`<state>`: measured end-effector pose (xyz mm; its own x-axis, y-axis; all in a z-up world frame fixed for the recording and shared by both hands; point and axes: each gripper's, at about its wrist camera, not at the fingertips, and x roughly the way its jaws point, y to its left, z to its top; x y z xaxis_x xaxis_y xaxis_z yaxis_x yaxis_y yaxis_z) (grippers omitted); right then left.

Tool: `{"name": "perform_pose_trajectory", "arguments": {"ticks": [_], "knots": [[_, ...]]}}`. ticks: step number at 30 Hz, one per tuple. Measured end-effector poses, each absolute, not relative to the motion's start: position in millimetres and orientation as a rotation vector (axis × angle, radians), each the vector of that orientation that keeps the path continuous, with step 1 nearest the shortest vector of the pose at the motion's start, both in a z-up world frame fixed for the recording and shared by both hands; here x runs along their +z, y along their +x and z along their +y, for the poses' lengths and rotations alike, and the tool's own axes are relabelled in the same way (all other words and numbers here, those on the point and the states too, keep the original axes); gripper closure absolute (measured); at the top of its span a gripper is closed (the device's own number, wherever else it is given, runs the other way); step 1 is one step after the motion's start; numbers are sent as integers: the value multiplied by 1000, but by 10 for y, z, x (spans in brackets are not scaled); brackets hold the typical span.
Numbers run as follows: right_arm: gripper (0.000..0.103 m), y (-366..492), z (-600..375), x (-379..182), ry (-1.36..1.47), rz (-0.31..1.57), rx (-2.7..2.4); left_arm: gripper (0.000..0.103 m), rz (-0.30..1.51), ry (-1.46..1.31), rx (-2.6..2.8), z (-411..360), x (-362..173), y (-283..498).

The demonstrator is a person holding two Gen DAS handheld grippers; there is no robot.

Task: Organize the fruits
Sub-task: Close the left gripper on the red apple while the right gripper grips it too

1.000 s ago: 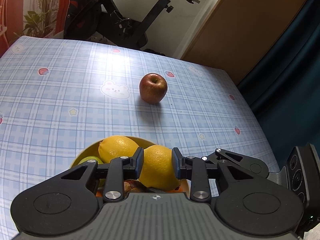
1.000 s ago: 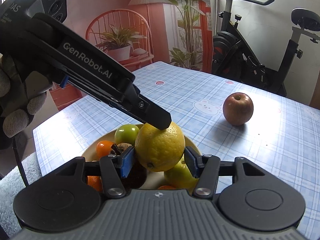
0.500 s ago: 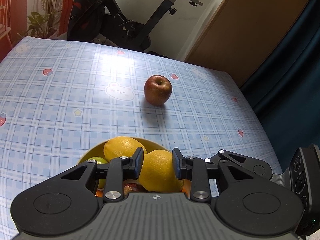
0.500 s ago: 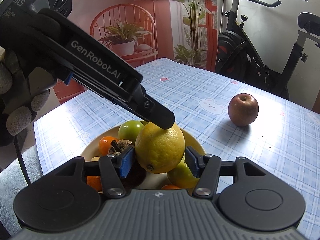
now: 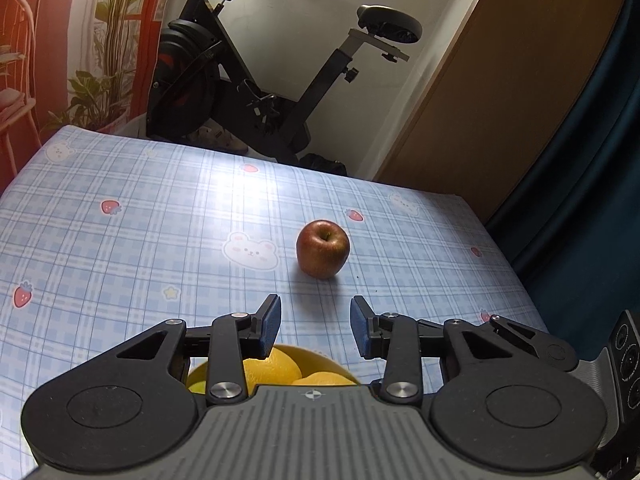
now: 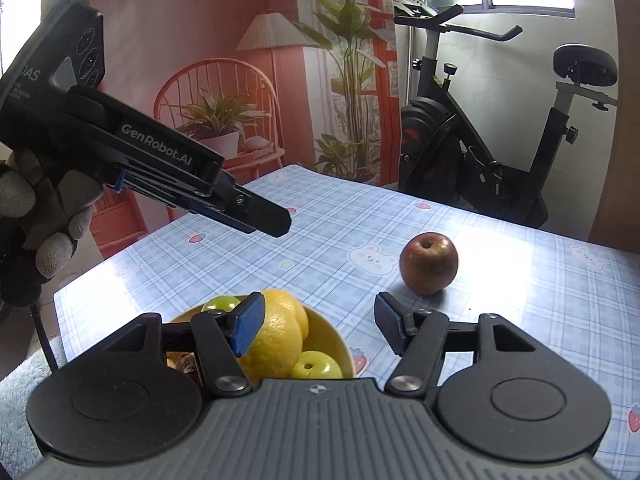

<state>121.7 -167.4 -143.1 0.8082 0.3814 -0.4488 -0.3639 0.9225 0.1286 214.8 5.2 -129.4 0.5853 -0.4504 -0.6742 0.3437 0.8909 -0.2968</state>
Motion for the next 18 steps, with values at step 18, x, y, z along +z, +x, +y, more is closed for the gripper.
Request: {"name": "perform_pose_trajectory", "arguments": {"ticks": [18], "knots": [[39, 1781, -1990, -1664, -23, 454, 257, 55, 832, -95, -455, -376, -1452, 2817]]}}
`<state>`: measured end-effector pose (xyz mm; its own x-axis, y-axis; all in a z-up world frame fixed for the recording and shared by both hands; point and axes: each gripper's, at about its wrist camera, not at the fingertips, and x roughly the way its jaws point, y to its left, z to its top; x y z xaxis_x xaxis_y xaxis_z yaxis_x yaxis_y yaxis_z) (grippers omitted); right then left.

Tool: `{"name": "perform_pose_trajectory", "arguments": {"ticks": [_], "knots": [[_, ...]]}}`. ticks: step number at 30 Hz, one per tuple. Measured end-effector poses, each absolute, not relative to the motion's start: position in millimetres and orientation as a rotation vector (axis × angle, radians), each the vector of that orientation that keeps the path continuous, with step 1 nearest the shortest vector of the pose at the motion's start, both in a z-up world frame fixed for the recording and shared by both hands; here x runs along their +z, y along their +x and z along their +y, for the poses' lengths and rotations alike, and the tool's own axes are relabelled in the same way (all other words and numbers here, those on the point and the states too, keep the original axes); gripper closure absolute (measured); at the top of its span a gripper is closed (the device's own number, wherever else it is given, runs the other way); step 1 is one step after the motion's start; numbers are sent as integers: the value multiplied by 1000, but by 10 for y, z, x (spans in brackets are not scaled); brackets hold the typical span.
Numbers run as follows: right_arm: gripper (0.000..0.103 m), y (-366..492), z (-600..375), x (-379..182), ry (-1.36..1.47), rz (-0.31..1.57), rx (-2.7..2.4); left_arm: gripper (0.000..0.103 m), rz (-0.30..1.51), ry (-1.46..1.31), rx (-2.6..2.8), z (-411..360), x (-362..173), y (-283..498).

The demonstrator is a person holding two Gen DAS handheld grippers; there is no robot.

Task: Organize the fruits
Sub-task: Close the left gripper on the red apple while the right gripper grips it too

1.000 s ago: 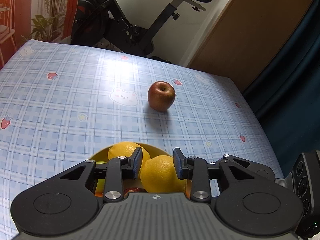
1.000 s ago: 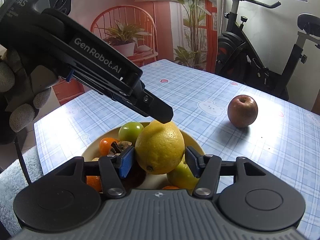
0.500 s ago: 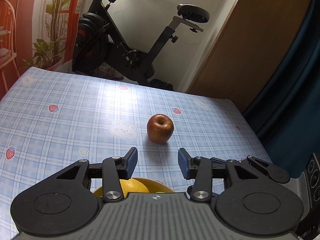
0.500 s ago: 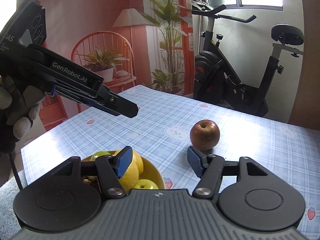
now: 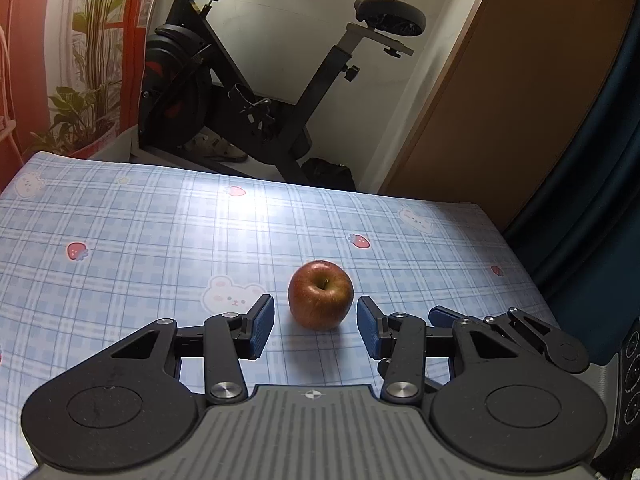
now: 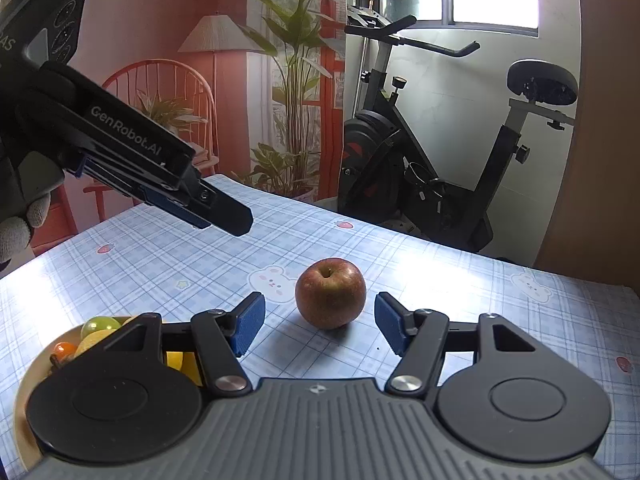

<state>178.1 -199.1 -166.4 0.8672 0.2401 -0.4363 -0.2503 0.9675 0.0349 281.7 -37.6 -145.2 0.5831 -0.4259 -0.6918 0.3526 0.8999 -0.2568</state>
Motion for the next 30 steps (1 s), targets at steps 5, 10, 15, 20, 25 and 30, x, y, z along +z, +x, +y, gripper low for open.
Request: {"name": "perform_pose_trajectory", "arguments": {"ticks": [5, 10, 15, 20, 25, 30], "knots": [[39, 2033, -2047, -1842, -14, 474, 263, 55, 872, -136, -457, -486, -1618, 3098], [39, 2294, -2125, -1977, 37, 494, 276, 55, 892, -149, -452, -570, -1729, 3353], [37, 2494, -2163, -2016, 57, 512, 296, 55, 892, -133, -469, -650, -1782, 3520], [34, 2594, -2106, -2063, 43, 531, 334, 55, 930, -125, -486, -711, -1901, 3590], [34, 2688, -2067, -2117, 42, 553, 351, 53, 952, -139, -497, -688, -1987, 3583], [34, 2748, -2065, -2138, 41, 565, 351, 52, 965, -160, -508, -646, -1999, 3591]]}}
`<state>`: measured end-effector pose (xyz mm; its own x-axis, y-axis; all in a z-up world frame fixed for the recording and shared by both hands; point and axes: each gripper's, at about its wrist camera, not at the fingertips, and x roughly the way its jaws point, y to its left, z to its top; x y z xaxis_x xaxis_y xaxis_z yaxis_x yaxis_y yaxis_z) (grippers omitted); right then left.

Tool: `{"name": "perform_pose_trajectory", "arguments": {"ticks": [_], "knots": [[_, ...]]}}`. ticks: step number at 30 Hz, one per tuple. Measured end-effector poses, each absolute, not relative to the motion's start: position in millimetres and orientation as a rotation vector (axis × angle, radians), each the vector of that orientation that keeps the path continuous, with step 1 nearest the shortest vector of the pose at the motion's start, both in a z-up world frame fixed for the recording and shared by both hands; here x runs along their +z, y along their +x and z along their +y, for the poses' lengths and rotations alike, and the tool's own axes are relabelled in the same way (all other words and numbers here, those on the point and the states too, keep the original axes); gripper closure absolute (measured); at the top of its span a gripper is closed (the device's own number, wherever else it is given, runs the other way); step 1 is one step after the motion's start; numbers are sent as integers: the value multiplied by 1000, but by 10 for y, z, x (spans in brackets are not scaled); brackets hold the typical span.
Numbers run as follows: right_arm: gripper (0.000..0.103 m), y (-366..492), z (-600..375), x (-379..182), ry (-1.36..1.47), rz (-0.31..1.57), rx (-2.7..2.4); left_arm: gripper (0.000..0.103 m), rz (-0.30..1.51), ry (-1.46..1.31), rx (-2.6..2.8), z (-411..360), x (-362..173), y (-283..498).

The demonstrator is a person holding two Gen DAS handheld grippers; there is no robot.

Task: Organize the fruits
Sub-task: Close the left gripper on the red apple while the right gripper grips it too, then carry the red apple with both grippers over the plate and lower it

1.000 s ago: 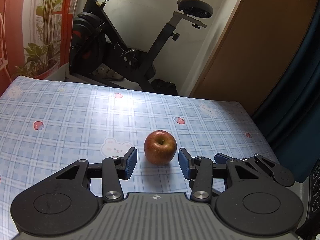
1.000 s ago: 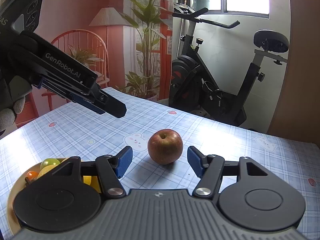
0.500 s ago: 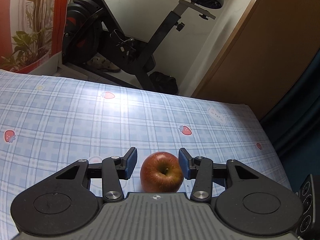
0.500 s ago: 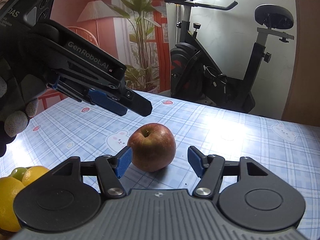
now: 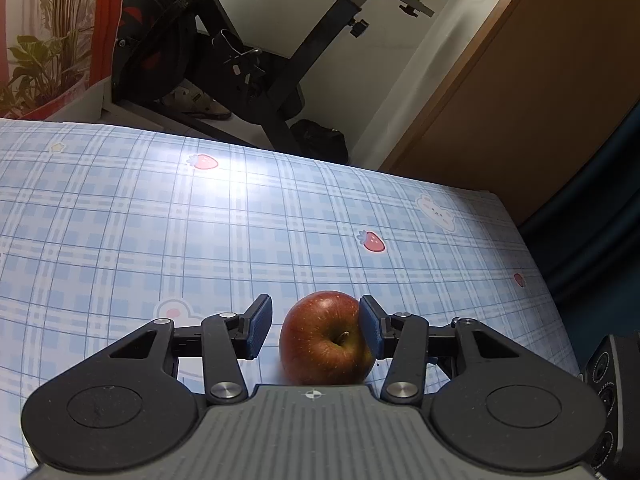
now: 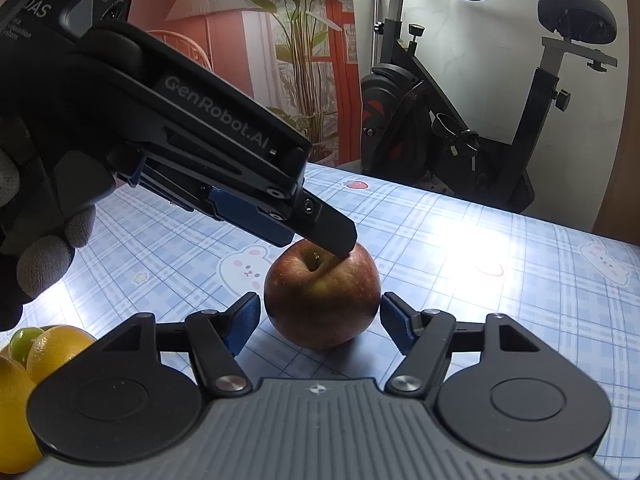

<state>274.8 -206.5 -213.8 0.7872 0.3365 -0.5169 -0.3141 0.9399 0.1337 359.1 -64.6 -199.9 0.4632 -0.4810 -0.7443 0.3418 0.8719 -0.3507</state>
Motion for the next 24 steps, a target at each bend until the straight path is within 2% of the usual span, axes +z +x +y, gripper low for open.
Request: {"name": "perform_pose_trajectory", "arguments": {"ticks": [8, 13, 24], "knots": [[38, 2727, -2112, -2129, 80, 573, 349, 57, 991, -130, -564, -679, -2000, 3527], [38, 2612, -2122, -2114, 113, 584, 355, 65, 1005, -120, -572, -645, -1958, 3413], [38, 2131, -1946, -1736, 104, 533, 355, 65, 962, -118, -586, -496, -1548, 2914]]}}
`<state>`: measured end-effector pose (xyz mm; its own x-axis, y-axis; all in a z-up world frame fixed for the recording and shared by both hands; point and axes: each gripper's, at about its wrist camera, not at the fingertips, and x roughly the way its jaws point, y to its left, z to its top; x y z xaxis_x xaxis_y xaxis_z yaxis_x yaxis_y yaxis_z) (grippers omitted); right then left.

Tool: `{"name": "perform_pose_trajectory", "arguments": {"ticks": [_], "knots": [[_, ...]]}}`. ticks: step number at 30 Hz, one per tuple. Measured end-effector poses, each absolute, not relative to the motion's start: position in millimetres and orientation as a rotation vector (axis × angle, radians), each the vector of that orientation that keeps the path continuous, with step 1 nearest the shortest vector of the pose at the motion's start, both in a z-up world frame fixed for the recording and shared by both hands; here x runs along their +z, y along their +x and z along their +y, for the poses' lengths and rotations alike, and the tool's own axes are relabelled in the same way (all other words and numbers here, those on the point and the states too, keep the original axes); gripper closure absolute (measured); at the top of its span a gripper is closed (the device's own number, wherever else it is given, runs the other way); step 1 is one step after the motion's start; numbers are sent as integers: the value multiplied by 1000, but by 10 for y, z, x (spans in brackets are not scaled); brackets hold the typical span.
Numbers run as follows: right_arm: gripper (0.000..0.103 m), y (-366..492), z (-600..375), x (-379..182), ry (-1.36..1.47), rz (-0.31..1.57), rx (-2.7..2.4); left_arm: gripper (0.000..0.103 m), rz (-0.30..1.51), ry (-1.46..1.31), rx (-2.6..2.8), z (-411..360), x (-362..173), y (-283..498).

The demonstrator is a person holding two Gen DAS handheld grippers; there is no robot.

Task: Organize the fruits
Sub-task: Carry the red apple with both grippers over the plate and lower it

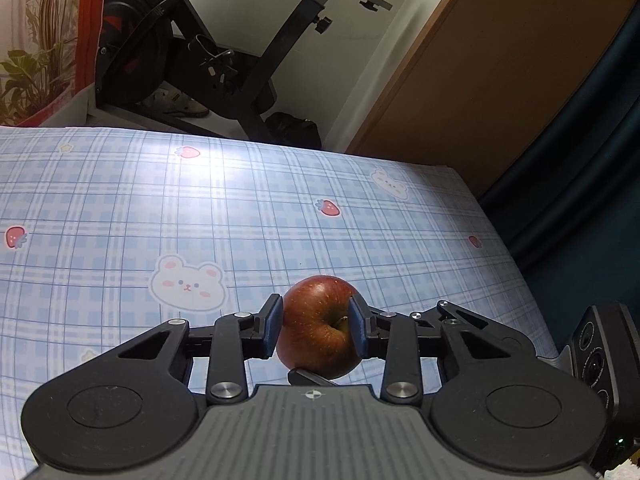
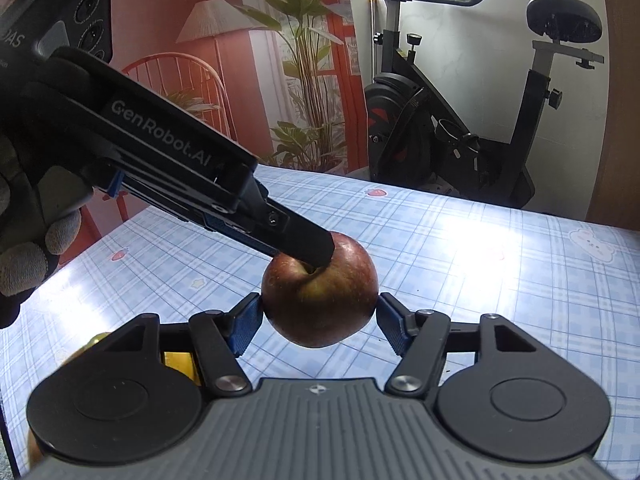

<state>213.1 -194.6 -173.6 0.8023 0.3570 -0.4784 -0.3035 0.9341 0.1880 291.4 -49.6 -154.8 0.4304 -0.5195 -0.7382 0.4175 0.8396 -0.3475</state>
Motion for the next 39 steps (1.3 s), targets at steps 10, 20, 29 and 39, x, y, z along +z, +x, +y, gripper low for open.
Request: {"name": "perform_pose_trajectory", "arguments": {"ticks": [10, 20, 29, 39], "knots": [[38, 1474, -1660, -1280, 62, 480, 338, 65, 900, -129, -616, -362, -1132, 2336], [38, 742, -1427, -1136, 49, 492, 337, 65, 900, -135, -639, -274, -1054, 1663], [38, 387, -1275, -1350, 7, 593, 376, 65, 960, -172, -638, -169, -1391, 1309], [38, 515, -1190, -1639, 18, 675, 426, 65, 1052, -206, -595, -14, -1740, 1431]]}}
